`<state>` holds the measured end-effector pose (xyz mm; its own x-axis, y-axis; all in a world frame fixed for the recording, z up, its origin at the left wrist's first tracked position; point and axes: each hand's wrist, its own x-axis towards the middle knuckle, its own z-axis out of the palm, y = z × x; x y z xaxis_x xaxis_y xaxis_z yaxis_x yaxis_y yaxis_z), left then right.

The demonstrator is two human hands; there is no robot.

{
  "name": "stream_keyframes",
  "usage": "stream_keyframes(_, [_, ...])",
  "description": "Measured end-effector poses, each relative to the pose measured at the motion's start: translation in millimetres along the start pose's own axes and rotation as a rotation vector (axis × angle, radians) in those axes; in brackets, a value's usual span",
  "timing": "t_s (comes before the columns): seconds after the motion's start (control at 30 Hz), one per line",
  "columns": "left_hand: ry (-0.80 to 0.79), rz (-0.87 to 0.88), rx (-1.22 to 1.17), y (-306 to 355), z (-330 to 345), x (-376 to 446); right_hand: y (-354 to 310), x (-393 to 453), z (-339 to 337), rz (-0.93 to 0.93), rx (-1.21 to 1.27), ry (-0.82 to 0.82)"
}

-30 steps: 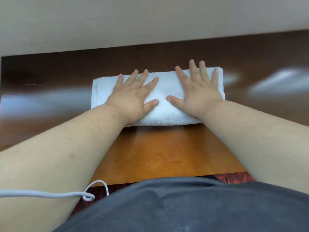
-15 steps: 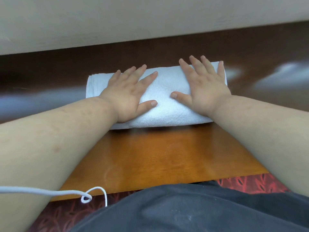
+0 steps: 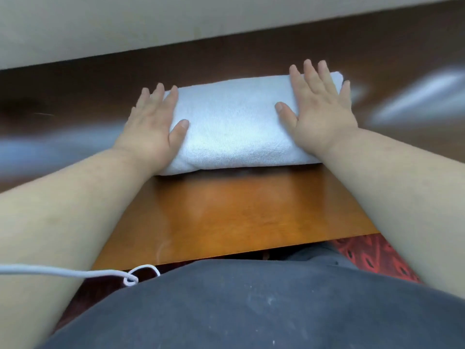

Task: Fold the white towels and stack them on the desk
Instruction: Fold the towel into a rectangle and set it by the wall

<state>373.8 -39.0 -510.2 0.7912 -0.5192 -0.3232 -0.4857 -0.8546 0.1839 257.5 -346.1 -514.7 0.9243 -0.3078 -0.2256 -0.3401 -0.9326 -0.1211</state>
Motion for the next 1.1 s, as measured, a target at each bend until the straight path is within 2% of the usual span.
stream_keyframes(0.1, [-0.066,0.049,-0.034,-6,0,10,3,6,2,-0.027,0.043,-0.064])
stream_keyframes(0.2, [-0.124,0.013,-0.019,-7,-7,15,4,7,-2,-0.038,0.082,-0.123])
stream_keyframes(0.27, [-0.098,-0.135,-0.065,3,-9,10,5,2,-9,-0.033,0.208,-0.092])
stream_keyframes(0.3, [-0.057,-0.270,-0.159,10,-9,5,6,-3,-13,0.010,0.334,-0.025])
stream_keyframes(0.37, [0.033,-0.605,-0.471,20,-9,-5,12,-14,-18,0.213,0.606,0.147])
stream_keyframes(0.4, [0.065,-0.750,-0.615,22,-9,-10,15,-19,-19,0.364,0.739,0.177])
stream_keyframes(0.47, [0.040,-0.963,-0.756,22,-12,-12,21,-25,-21,0.682,0.968,0.068])
stream_keyframes(0.53, [-0.037,-1.060,-0.828,22,-17,-15,28,-30,-23,0.843,1.101,-0.112])
stream_keyframes(0.7, [-0.176,-1.045,-1.157,25,-18,-28,42,-22,-36,0.833,1.406,-0.362])
stream_keyframes(0.8, [-0.196,-1.018,-1.330,15,-20,-44,37,-19,-41,0.820,1.493,-0.457])
stream_keyframes(0.93, [-0.176,-0.908,-1.419,-27,-26,-65,2,-18,-41,0.732,1.531,-0.453])
stream_keyframes(1.1, [-0.039,-0.856,-1.398,-115,-55,-93,-85,-8,-38,0.623,1.606,-0.419])
